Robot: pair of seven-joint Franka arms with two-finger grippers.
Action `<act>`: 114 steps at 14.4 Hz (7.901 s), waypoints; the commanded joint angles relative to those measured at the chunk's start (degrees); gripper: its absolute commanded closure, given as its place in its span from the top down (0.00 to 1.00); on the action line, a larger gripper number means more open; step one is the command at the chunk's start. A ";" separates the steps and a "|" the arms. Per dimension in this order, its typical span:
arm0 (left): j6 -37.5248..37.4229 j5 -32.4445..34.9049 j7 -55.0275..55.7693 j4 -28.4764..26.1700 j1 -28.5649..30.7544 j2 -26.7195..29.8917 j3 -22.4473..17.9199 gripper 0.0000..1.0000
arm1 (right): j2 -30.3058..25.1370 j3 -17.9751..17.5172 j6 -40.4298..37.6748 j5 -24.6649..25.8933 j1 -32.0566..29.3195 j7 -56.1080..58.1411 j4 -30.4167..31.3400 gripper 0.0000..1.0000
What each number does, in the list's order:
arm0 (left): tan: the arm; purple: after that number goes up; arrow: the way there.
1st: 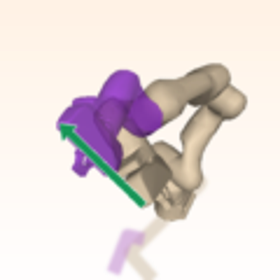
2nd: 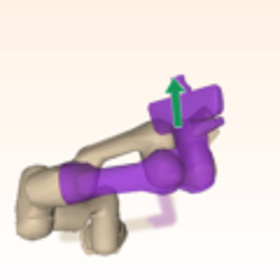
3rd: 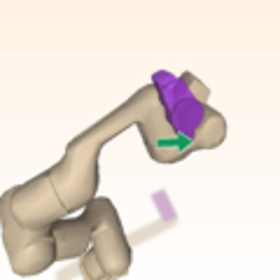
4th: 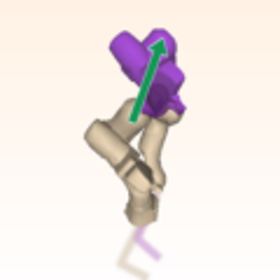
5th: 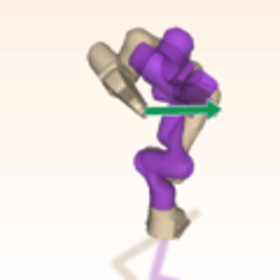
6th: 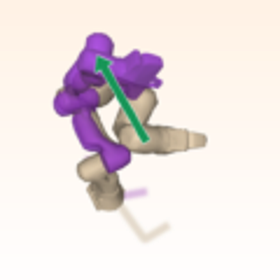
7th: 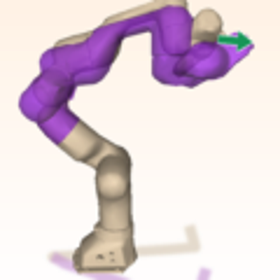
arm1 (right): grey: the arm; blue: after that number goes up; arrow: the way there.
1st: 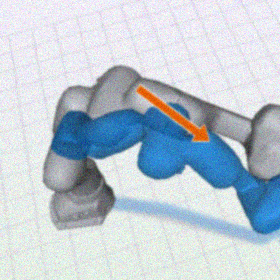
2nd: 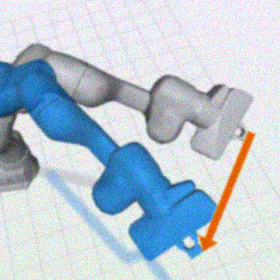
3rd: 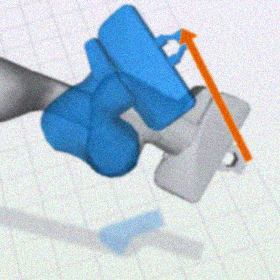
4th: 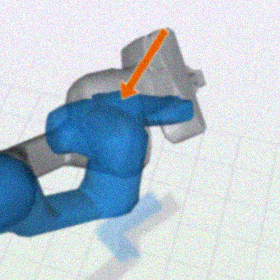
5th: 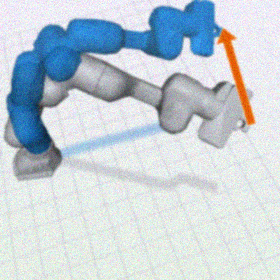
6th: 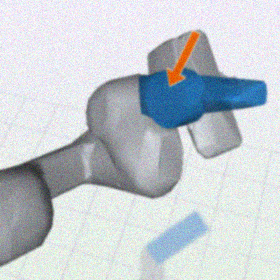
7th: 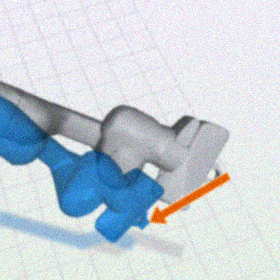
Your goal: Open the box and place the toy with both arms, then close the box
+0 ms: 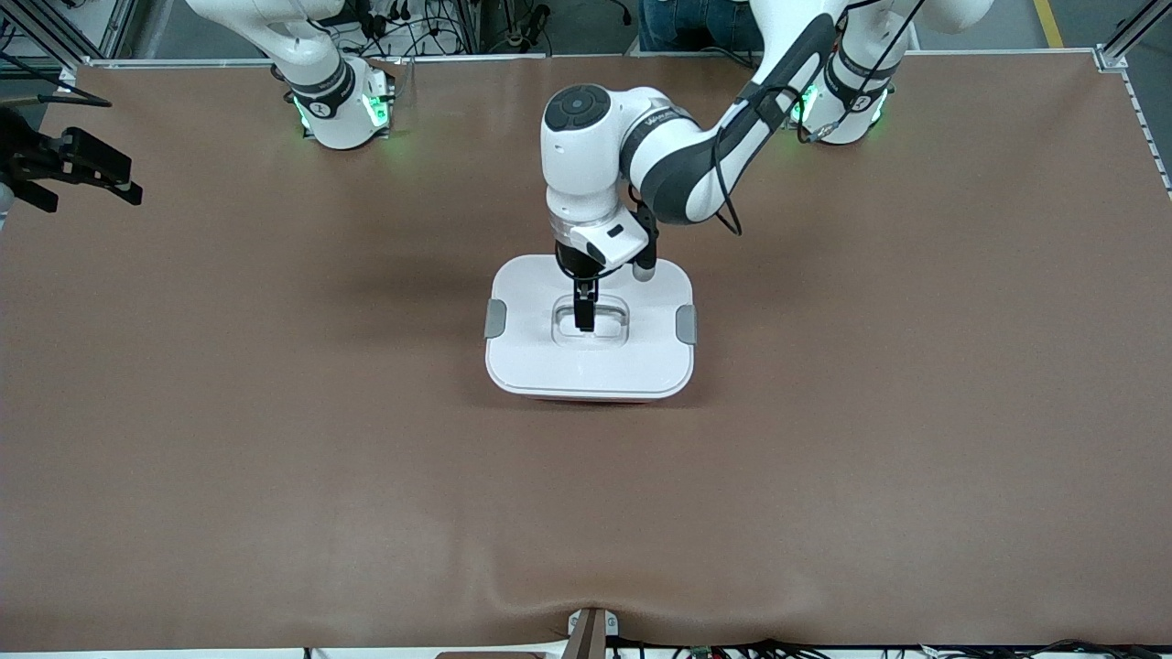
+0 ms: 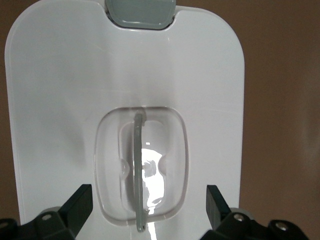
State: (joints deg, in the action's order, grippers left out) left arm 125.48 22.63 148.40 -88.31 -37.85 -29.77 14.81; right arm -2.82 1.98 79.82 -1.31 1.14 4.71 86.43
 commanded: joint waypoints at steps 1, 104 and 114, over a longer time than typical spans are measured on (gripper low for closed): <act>0.11 -1.01 -1.79 -1.61 0.76 3.13 -0.04 1.00 | 0.01 0.21 -0.37 0.79 0.62 -0.49 -0.83 1.00; -38.29 -24.04 -145.23 1.12 37.32 30.21 -14.72 1.00 | 0.10 0.30 0.60 0.87 1.15 -0.40 -0.83 1.00; -38.38 -24.04 -145.06 0.94 37.15 30.30 -14.55 1.00 | 0.10 0.30 0.60 1.05 1.24 -0.31 -0.83 1.00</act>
State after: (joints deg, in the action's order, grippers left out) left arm 86.84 -2.29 2.87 -87.66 -0.56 0.62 -0.04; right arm -2.82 2.01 80.56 -1.24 1.59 4.71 86.39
